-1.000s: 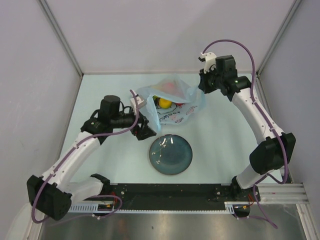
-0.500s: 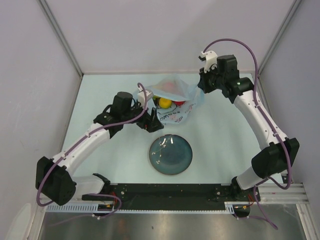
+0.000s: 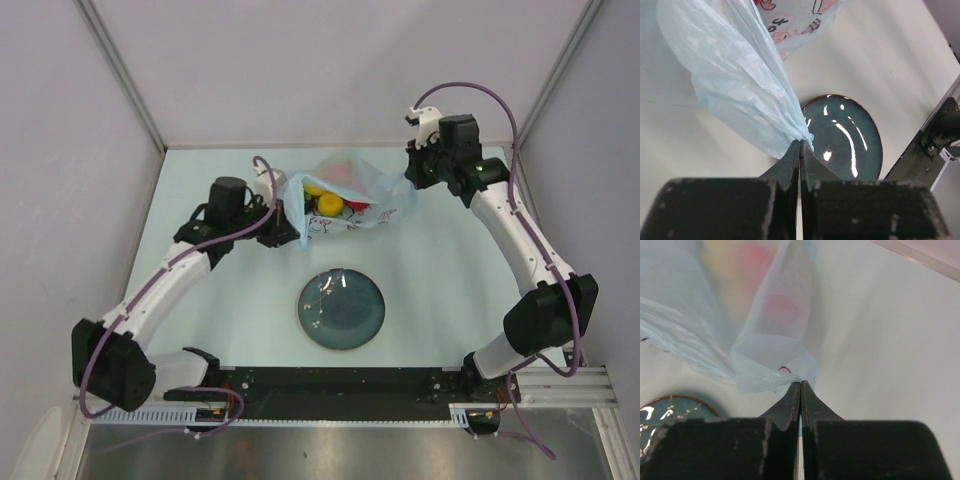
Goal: Take the fake fruits out of the plastic bag
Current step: Adjust the plastic bag at the center of the board.
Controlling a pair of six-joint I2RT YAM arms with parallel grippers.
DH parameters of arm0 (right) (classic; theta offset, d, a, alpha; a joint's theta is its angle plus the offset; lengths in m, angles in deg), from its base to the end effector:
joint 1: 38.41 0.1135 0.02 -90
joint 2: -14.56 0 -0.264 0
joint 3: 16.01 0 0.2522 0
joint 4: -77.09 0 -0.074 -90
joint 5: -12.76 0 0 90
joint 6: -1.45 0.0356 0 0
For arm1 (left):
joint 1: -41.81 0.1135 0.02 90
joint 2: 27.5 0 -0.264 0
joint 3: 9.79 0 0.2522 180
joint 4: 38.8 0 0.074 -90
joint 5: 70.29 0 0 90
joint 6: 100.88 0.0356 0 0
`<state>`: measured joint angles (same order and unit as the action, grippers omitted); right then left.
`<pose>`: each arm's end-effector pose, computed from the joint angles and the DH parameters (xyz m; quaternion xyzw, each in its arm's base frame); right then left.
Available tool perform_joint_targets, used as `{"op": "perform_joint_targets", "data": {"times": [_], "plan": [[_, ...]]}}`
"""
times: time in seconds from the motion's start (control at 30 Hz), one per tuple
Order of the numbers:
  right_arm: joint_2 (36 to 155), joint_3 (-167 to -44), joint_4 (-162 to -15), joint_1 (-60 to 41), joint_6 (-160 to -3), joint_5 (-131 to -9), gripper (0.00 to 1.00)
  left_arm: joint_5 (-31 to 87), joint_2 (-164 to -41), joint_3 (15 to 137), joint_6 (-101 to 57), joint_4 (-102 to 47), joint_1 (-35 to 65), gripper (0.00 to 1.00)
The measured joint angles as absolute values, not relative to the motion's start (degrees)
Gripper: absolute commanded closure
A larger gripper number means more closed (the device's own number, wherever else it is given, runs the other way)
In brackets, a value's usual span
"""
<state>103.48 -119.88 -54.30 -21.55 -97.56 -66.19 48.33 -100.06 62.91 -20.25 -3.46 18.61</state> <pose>0.3324 0.1079 0.3821 -0.2407 0.8450 0.1168 0.4630 0.2498 -0.1256 0.3053 0.2165 0.8403 -0.3357 0.3665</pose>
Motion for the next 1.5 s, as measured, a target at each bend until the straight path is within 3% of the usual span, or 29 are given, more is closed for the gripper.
{"op": "perform_joint_targets", "data": {"times": [0.1,0.2,0.23,0.3,0.43,0.47,0.5,0.57,0.67,0.87,1.1,1.5], "plan": [[103.5,-119.9,-54.4,-23.4,-97.6,-67.2,0.96,51.0,-94.3,61.1,-17.9,-2.3,21.3,1.0],[103.5,-120.8,-53.7,-23.2,-98.5,-67.6,0.65,55.5,-90.1,58.7,-17.4,-2.9,20.4,1.0],[103.5,-121.6,-53.1,-22.3,-99.0,-67.9,0.43,56.6,-89.6,58.3,-17.2,-2.9,20.1,1.0],[103.5,-123.7,-52.9,-19.6,-100.1,-68.2,0.28,57.7,-89.8,58.1,-16.2,-2.6,19.9,1.0],[102.6,-127.7,-53.5,-12.3,-102.7,-69.3,0.27,58.0,-90.0,58.1,-14.2,-1.1,20.2,1.0],[102.1,-128.3,-53.6,-10.5,-103.1,-69.3,0.28,58.1,-89.8,58.1,-13.9,-0.8,20.3,0.95],[101.5,-128.6,-53.6,-8.7,-103.3,-69.3,0.29,58.0,-89.5,58.0,-13.8,-0.5,20.5,0.62],[100.2,-128.6,-53.4,-7.1,-103.5,-68.8,0.31,57.9,-88.6,57.7,-13.2,0.0,21.0,0.38],[97.4,-126.0,-53.5,-6.8,-103.6,-67.1,0.36,58.8,-86.0,57.0,-12.3,2.4,21.3,0.28],[91.8,-115.0,-49.7,-4.8,-104.7,-61.1,0.46,63.3,-82.6,53.9,-10.9,2.6,21.3,0.2],[94.8,-110.3,-46.5,-2.2,-103.8,-58.2,0.56,65.9,-87.9,53.0,-11.4,-1.6,17.8,0.2],[106.8,-110.2,-52.4,-3.1,-91.9,-52.6,0.6,53.0,-91.5,47.4,-20.2,-10.4,7.5,0.19]]}}
